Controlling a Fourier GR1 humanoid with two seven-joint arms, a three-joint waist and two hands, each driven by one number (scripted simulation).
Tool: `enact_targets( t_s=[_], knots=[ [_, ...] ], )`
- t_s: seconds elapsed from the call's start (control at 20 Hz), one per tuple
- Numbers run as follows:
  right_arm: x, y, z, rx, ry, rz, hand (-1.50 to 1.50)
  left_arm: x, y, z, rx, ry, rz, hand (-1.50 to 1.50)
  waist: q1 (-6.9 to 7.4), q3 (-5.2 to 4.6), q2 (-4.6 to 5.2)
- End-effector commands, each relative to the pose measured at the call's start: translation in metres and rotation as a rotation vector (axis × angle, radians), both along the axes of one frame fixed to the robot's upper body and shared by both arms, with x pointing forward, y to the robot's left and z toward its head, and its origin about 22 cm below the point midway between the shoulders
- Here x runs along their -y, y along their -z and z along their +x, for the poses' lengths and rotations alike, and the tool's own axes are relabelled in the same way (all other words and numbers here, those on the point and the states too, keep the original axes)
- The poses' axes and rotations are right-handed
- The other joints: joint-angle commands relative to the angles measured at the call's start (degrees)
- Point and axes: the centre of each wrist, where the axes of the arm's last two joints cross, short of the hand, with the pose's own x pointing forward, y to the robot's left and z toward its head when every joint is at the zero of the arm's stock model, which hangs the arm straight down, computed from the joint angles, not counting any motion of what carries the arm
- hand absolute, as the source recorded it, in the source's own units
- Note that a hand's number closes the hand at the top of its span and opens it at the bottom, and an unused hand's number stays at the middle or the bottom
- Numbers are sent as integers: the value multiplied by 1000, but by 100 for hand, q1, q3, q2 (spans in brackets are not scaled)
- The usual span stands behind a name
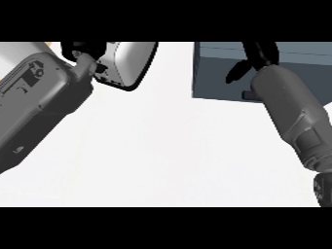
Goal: Pick up the can, place it into the drawer and close the drawer
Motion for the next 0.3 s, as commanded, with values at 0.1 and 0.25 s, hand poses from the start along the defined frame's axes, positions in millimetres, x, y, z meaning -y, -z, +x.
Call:
enact_targets(
  t_s=[0.1, 0.25],
  knots=[
    [-16, -20, 7, 46, -44, 383, -150, -6, 6, -3, -10, -3, 15, -150, 38, -28, -29],
    [-22, -34, 11, 45, -62, 417, -150, 4, 2, -9, -9, 12, -10, -150, 58, -41, -41]
  ],
)
